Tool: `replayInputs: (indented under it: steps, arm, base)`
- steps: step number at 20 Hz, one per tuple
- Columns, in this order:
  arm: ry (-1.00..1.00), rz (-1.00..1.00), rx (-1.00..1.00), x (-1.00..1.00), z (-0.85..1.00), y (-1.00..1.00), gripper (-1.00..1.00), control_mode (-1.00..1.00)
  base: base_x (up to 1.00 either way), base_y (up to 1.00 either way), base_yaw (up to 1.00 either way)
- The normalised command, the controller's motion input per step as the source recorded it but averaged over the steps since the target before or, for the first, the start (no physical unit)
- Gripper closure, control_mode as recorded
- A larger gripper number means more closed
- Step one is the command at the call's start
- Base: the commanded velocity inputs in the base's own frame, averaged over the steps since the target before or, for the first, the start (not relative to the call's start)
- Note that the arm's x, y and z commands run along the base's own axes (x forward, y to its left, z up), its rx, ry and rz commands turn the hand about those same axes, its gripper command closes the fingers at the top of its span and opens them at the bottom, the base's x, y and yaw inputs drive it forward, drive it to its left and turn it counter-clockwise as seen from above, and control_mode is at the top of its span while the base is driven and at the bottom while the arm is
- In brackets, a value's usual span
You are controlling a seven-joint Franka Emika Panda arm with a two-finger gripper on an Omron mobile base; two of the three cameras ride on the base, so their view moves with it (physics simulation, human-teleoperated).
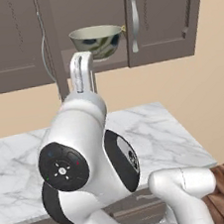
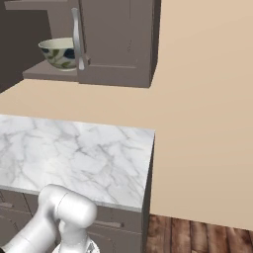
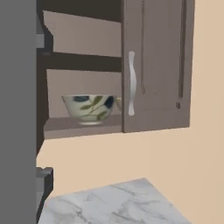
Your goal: Open the cabinet. Pick the bowls from the counter and place them in the cabinet. Then close the cabinet.
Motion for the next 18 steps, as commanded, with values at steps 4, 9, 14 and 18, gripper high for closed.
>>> replayInputs:
  steps: [4,9,14,18]
  arm:
    - [0.00,-0.06,0.00,0.44,-0.23,0.65,-1.00,-1.00]
    - [0.00,-0.07,0.00,0.42,-0.28,0.64,-1.00,-1.00]
    - [0.00,-0.07,0.00,0.38,-0.33,0.67,-1.00,-1.00]
    - [0.00,-0.07,0.00,0.43,-0.23,0.57,-1.00,-1.00]
  base:
    - [0.00,0.00,0.00]
    - [0.00,0.00,0.00]
    - [0.00,0.00,0.00]
    - [0.00,0.00,0.00]
